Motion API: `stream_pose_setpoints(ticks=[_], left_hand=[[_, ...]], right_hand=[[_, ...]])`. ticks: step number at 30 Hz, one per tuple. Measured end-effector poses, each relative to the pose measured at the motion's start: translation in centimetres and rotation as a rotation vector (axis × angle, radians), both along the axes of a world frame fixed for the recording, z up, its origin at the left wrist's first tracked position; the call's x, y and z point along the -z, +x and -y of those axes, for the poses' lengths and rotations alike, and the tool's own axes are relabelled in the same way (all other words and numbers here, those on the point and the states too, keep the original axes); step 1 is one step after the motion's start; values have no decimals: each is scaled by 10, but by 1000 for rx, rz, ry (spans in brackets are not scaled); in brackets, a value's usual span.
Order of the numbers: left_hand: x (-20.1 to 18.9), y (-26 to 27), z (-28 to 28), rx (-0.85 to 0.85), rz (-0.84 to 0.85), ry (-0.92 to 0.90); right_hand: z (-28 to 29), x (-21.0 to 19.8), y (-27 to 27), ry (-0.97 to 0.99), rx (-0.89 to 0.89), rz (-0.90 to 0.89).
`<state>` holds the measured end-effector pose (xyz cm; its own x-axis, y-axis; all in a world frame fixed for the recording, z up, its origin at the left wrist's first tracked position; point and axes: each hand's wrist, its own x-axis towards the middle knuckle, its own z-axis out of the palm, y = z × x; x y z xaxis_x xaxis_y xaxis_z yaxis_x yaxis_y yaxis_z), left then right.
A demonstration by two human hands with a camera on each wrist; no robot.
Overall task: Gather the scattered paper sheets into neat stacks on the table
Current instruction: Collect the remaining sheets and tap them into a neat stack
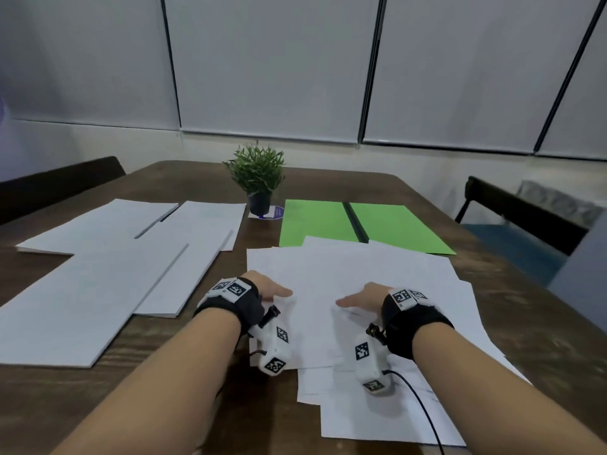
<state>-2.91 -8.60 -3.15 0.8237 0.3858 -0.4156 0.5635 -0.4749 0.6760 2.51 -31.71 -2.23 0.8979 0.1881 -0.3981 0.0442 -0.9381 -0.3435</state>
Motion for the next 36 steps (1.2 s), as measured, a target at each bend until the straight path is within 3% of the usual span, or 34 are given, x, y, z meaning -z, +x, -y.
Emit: stream_pose_setpoints(ticks=[8, 14, 19, 24, 33, 36], left_hand=[[-7, -4, 0, 155, -136, 389], [-12, -6, -2, 239, -156, 482], [-10, 0, -3, 248, -173, 450], [-8, 2, -3, 249, -215, 432], [12, 14, -19, -79, -9, -34], [10, 10, -15, -57, -42, -38]], right_hand=[[-25, 6, 7, -68, -178, 19], [19, -5, 23, -161, -16, 78], [47, -13, 19, -132, 122, 43], [39, -5, 17, -195, 70, 25], [1, -5, -1, -208, -107, 58], [-4, -8, -1, -201, -117, 20]])
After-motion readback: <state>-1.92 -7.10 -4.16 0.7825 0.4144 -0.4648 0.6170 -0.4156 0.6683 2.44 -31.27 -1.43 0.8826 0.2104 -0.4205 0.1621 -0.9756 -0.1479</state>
